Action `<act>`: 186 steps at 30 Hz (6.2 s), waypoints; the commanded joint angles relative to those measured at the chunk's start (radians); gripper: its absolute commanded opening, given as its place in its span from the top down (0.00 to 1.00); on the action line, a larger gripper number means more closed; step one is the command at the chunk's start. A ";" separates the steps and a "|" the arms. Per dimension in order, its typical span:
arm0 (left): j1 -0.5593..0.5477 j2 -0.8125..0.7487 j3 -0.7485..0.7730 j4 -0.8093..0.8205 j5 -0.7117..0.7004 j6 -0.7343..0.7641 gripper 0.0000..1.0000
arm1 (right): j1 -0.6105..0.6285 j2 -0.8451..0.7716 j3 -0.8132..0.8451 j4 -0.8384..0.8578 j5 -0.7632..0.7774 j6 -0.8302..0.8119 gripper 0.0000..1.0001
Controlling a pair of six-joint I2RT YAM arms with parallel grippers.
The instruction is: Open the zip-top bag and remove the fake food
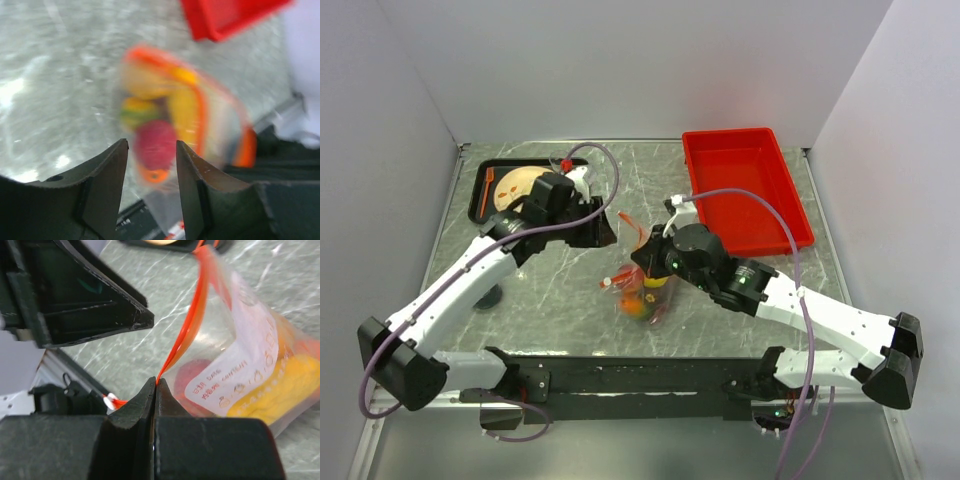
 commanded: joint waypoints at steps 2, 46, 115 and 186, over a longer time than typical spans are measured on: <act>0.000 -0.040 -0.054 -0.064 0.255 0.069 0.51 | 0.071 -0.018 0.031 0.090 -0.004 -0.002 1.00; -0.087 -0.247 -0.322 0.064 -0.235 -0.244 0.77 | 0.196 0.036 0.051 -0.046 0.384 0.127 1.00; -0.219 -0.272 -0.416 0.453 -0.423 -0.290 0.99 | -0.047 0.441 -0.127 0.479 -0.229 0.166 0.21; -0.011 0.072 -0.213 0.536 -0.181 -0.257 0.99 | -0.691 0.072 -0.036 0.022 -0.153 -0.018 0.35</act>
